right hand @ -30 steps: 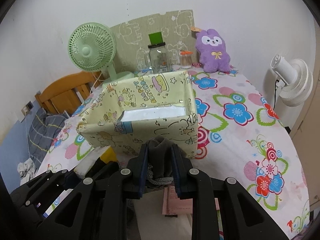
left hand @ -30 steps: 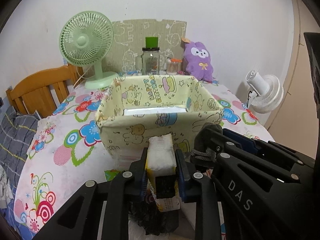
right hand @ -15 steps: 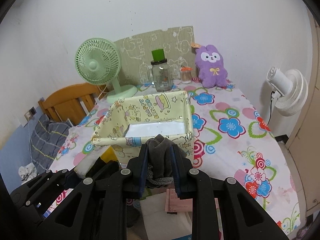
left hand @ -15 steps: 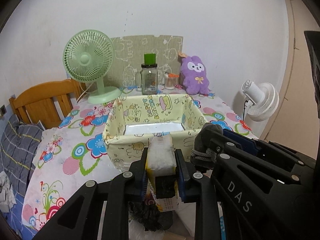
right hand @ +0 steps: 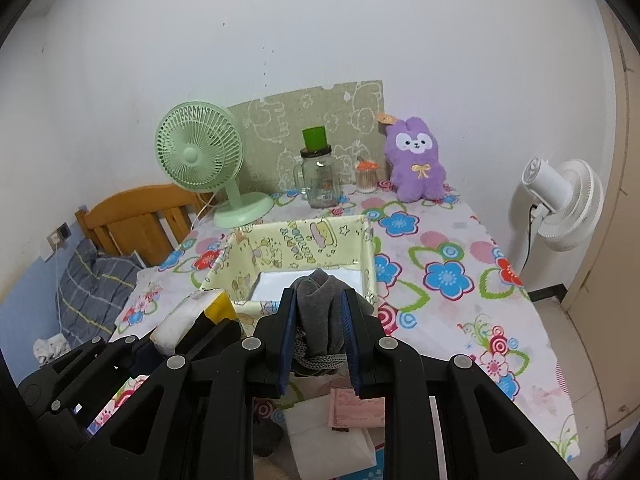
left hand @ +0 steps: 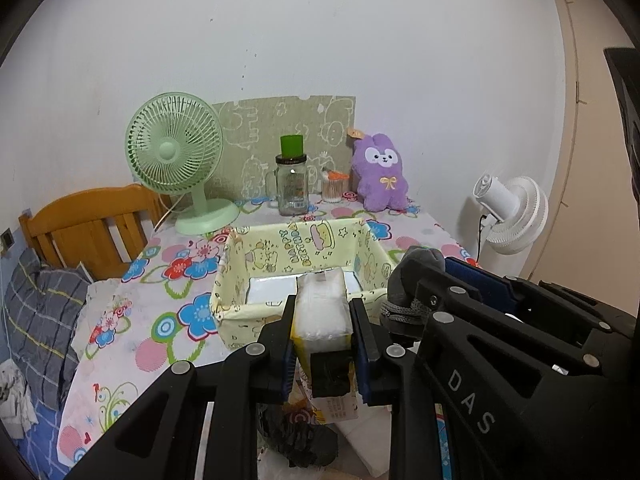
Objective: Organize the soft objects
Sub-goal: 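Carry the grey sock and white-yellow packet over the fabric box with both tools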
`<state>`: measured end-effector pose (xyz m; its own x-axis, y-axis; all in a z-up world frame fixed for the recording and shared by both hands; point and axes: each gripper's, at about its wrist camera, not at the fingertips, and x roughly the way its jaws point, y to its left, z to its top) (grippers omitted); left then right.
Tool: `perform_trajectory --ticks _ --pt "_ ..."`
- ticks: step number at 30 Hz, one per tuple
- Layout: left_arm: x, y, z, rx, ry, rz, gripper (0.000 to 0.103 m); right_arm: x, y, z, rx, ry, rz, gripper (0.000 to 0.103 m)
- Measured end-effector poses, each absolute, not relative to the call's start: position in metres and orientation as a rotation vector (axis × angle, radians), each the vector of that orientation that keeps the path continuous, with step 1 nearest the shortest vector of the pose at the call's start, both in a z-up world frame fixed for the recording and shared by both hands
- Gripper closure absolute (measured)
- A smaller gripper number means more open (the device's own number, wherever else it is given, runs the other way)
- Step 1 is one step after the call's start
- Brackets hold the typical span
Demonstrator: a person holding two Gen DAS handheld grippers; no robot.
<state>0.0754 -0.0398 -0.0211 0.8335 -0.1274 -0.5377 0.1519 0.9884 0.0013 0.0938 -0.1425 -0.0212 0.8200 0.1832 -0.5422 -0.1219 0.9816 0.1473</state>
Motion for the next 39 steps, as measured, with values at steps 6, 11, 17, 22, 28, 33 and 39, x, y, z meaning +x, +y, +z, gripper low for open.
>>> perform_trajectory --ticks 6,11,17,22,28,33,39 --pt "0.078 -0.038 -0.016 0.043 0.559 -0.152 0.080 0.095 -0.141 -0.015 0.100 0.579 0.156 0.077" --pt "0.087 -0.035 -0.016 0.039 0.564 -0.136 0.081 0.100 -0.140 -0.012 0.092 0.579 0.158 0.077" --pt "0.099 -0.033 -0.016 0.033 0.569 -0.129 0.080 0.111 -0.137 -0.010 0.080 0.583 0.164 0.077" --pt "0.110 -0.030 -0.014 0.029 0.568 -0.118 0.080 0.124 -0.135 -0.009 0.080 0.582 0.178 0.077" --pt "0.127 -0.026 -0.013 0.022 0.567 -0.110 0.080 0.141 -0.133 -0.005 0.075 0.573 0.186 0.077" --pt "0.142 -0.023 -0.014 0.023 0.569 -0.101 0.080 0.157 -0.130 -0.006 0.074 0.574 0.190 0.077" --pt "0.162 -0.021 -0.017 0.022 0.577 -0.095 0.080 0.178 -0.128 -0.010 0.072 0.583 0.192 0.077"
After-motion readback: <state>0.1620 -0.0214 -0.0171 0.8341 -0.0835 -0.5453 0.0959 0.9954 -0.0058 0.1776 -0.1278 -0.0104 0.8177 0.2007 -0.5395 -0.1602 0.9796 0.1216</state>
